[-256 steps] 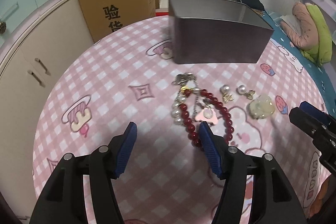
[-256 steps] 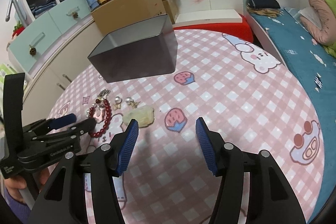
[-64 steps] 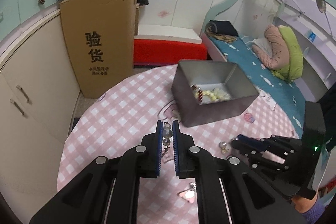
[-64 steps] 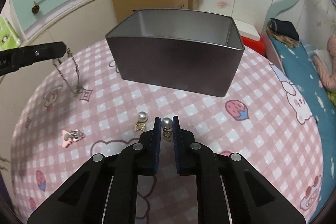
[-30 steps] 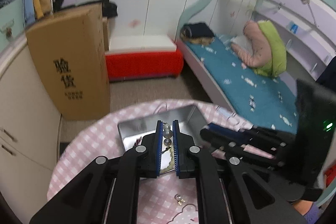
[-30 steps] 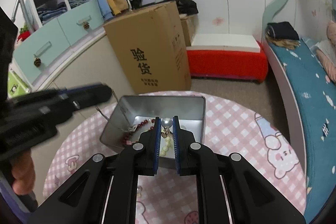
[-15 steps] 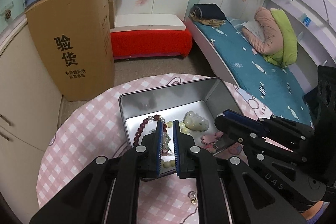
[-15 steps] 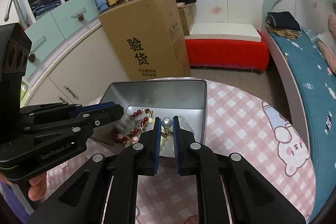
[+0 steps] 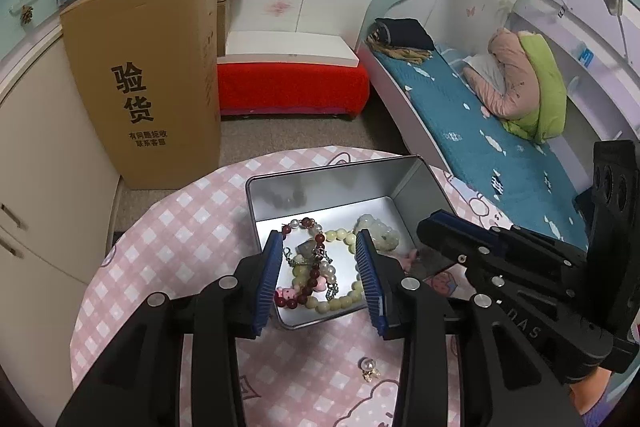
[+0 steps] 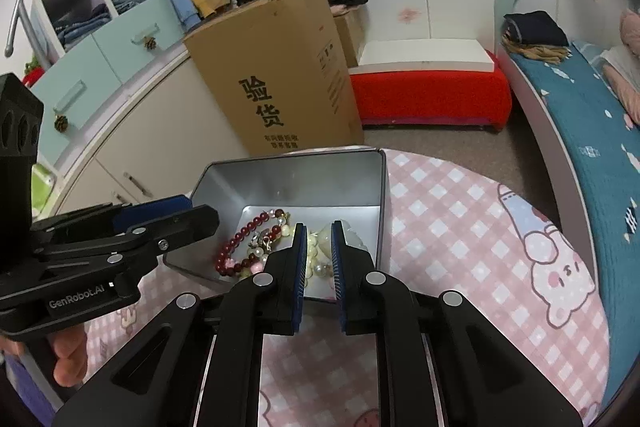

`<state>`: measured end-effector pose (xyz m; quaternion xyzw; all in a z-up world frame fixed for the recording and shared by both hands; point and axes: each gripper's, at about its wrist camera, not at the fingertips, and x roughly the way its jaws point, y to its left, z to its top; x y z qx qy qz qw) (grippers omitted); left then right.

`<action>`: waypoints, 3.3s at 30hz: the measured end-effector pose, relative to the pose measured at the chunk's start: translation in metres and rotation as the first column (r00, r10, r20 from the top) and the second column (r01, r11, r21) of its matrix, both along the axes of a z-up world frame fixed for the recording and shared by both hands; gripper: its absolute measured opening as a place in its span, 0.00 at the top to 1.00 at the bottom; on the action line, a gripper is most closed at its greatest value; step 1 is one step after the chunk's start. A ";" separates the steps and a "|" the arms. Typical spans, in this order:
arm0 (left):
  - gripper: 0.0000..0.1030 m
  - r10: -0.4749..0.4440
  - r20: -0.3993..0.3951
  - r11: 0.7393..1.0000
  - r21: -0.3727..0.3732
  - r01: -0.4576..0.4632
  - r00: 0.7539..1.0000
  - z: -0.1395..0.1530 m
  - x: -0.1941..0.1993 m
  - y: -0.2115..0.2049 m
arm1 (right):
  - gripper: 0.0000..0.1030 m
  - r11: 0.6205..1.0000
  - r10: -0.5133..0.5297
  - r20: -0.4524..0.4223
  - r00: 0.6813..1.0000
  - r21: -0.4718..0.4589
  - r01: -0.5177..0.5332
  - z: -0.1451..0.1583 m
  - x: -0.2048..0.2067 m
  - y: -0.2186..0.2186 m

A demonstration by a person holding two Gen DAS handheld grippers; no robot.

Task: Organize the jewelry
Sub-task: 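Lower the chain and pearl earring into the tin and open both grippers, then grasp the pink charm with the left gripper while the right gripper grasps the second pearl earring, then carry the pink charm and pearl earring into the tin with both grippers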

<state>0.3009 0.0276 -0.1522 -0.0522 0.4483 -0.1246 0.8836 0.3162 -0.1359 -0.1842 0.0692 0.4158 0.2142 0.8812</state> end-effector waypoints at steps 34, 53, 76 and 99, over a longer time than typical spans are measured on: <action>0.47 0.007 -0.048 0.996 0.090 -0.003 0.999 -0.068 -0.145 0.022 | 0.56 0.997 0.031 -0.020 0.999 -0.073 -0.033 -0.017 -0.134 0.002; 0.80 0.064 0.005 0.992 0.110 -0.064 0.998 -0.060 -0.124 0.042 | 0.55 0.990 0.068 -0.047 0.997 -0.120 -0.073 -0.039 -0.118 0.032; 0.80 0.081 0.023 0.994 0.074 -0.082 0.996 -0.050 -0.088 0.058 | 0.89 0.974 0.110 -0.028 0.994 -0.196 -0.113 -0.054 -0.087 0.064; 0.80 -0.045 0.262 0.999 0.022 0.041 0.964 0.078 -0.071 0.010 | 0.89 0.997 0.044 0.168 0.985 -0.070 -0.032 0.063 -0.066 0.007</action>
